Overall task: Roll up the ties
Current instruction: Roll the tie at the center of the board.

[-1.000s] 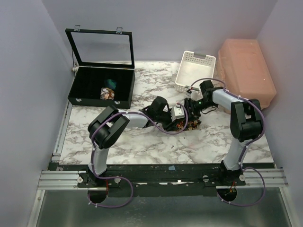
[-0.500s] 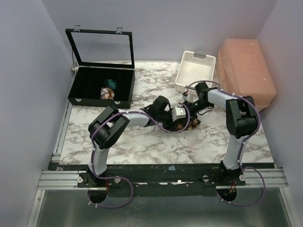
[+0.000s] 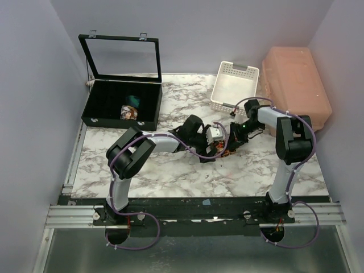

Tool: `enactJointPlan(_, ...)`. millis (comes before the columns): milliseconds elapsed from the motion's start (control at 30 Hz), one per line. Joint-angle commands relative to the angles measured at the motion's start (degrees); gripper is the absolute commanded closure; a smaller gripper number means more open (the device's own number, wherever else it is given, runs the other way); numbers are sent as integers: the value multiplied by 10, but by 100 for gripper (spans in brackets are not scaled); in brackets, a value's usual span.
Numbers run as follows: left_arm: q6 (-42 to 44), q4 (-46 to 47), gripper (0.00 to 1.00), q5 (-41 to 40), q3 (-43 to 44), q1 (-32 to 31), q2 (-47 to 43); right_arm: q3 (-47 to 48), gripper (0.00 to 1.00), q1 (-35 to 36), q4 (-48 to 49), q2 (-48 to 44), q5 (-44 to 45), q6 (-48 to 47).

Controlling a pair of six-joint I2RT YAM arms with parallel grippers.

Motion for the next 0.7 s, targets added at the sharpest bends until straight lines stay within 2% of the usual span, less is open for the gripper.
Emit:
enactJointPlan(0, -19, 20, 2, 11, 0, 2, -12, -9, 100, 3, 40, 39, 131, -42)
enactJointPlan(267, -55, 41, 1, 3, 38, -12, 19, -14, 100, 9, 42, 51, 104, -57)
enactJointPlan(400, -62, 56, 5, -2, 31, -16, 23, -30, 100, 24, 43, 41, 76, -56)
enactJointPlan(467, -61, 49, 10, -7, 28, -16, 23, -40, 100, 34, 50, 36, 66, -44)
enactJointPlan(667, -23, -1, 37, -5, -6, -16, 17, -60, 100, 44, 71, 21, 20, 4)
